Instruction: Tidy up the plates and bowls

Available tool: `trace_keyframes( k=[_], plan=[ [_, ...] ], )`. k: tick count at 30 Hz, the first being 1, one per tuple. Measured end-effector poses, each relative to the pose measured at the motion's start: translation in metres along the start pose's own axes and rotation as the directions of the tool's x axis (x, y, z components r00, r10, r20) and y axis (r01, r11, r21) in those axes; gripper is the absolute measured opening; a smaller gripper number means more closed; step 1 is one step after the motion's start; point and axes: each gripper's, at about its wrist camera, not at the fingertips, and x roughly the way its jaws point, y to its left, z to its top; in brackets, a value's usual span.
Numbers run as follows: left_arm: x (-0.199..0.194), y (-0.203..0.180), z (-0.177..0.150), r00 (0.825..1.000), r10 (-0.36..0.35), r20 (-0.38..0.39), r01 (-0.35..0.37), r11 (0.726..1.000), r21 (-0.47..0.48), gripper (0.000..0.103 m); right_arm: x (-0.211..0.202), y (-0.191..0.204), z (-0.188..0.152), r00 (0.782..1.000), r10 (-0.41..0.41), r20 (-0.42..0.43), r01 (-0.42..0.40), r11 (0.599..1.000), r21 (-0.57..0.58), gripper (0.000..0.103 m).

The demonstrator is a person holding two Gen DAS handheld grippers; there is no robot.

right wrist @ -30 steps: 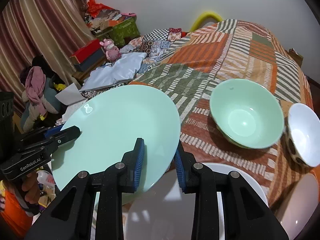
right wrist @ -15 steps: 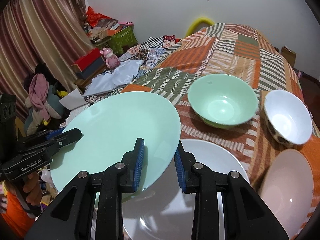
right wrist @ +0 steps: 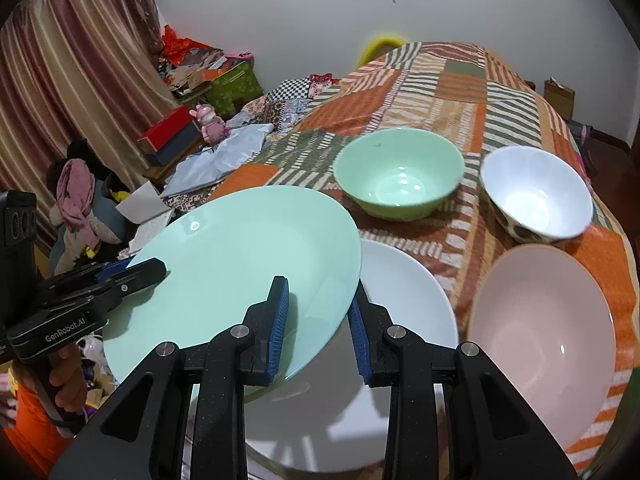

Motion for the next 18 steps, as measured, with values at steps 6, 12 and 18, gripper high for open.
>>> trace_keyframes(
  k=[6, 12, 18],
  plan=[
    [0.006, -0.012, -0.009, 1.0, -0.019, -0.019, 0.02, 1.0, 0.01, 0.028, -0.005, -0.01, -0.012, 1.0, -0.012, -0.004, 0.013, 0.999, 0.032, 0.028],
    [0.015, -0.02, -0.018, 0.998, -0.039, -0.041, 0.04, 0.999, 0.02, 0.028, -0.004, -0.02, -0.026, 0.999, -0.027, -0.021, 0.028, 0.997, 0.069, 0.028],
    [0.03, -0.021, -0.025, 0.996, -0.041, -0.074, 0.043, 0.999, 0.023, 0.028, -0.001, -0.024, -0.035, 0.999, -0.038, -0.039, 0.041, 0.995, 0.093, 0.028]
  ],
)
